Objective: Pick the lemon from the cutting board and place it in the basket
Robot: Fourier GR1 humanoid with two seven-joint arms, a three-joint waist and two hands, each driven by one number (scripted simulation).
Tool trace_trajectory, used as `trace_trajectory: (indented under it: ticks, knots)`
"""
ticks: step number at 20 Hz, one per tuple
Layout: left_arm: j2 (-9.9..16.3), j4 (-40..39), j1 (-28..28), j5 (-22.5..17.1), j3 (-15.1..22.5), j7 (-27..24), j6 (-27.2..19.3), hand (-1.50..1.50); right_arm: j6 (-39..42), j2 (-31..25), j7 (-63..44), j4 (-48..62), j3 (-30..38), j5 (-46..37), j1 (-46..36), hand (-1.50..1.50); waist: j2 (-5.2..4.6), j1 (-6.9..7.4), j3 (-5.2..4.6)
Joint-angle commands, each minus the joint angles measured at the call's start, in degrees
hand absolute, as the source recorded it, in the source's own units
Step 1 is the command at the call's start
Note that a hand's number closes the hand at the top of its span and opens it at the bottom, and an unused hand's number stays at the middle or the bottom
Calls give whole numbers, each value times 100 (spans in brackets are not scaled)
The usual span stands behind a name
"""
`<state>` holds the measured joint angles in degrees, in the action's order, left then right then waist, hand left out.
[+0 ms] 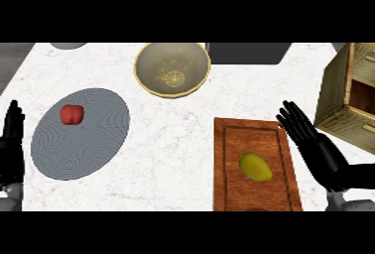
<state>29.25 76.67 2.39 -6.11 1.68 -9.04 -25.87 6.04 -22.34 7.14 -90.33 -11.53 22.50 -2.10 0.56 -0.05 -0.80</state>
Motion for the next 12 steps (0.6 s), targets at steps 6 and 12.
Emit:
trace_trajectory:
  ticks: [6,12]
  knots:
    - [-328,410,962,-562,404,908,919,0,978,-1200,396,1504,612,-700,-1876,150,-141,181,94]
    - [-359,709,649,-754,443,1371,1091,0,-672,528,1624,748,-422,-2144,-1171,-150,-34,47,81]
